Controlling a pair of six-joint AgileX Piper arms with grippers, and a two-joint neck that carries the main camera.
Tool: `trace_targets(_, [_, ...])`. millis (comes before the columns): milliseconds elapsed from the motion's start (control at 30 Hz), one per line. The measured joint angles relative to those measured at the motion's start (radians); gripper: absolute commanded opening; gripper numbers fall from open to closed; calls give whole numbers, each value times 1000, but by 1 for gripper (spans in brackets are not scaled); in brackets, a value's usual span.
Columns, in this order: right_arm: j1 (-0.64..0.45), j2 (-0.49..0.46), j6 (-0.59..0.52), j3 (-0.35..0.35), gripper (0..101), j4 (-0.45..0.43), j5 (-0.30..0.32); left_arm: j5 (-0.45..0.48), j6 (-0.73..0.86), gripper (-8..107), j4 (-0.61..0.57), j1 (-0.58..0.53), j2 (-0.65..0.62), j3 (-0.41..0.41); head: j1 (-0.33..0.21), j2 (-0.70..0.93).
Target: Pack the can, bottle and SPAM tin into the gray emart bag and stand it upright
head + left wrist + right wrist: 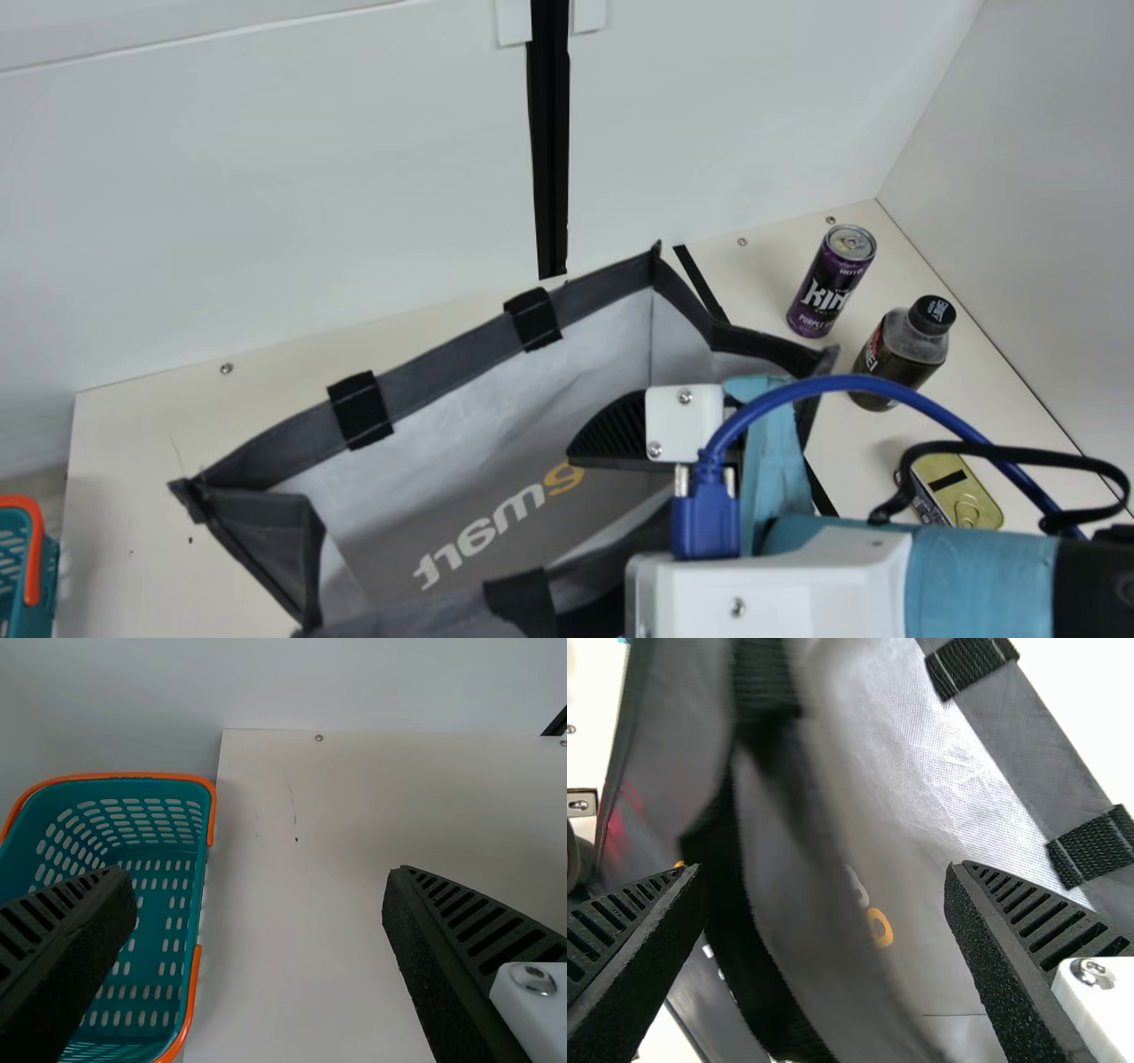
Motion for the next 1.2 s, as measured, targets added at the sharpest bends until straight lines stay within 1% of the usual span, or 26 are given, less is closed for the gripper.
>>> trace_targets(267, [42,-41,53,34,95,-25,-1,0,0,90,0,0,0,0,0,0])
trace_targets(533, [81,-79,99,37,95,-56,-1,0,0,90,0,0,0,0,0,2])
trace_targets(900, [137,-118,170,-6,95,-101,0,0,0,90,0,0,0,0,0,0])
trace_targets(1200, [133,-140,196,-69,95,-127,0,0,0,90,0,0,0,0,0,2])
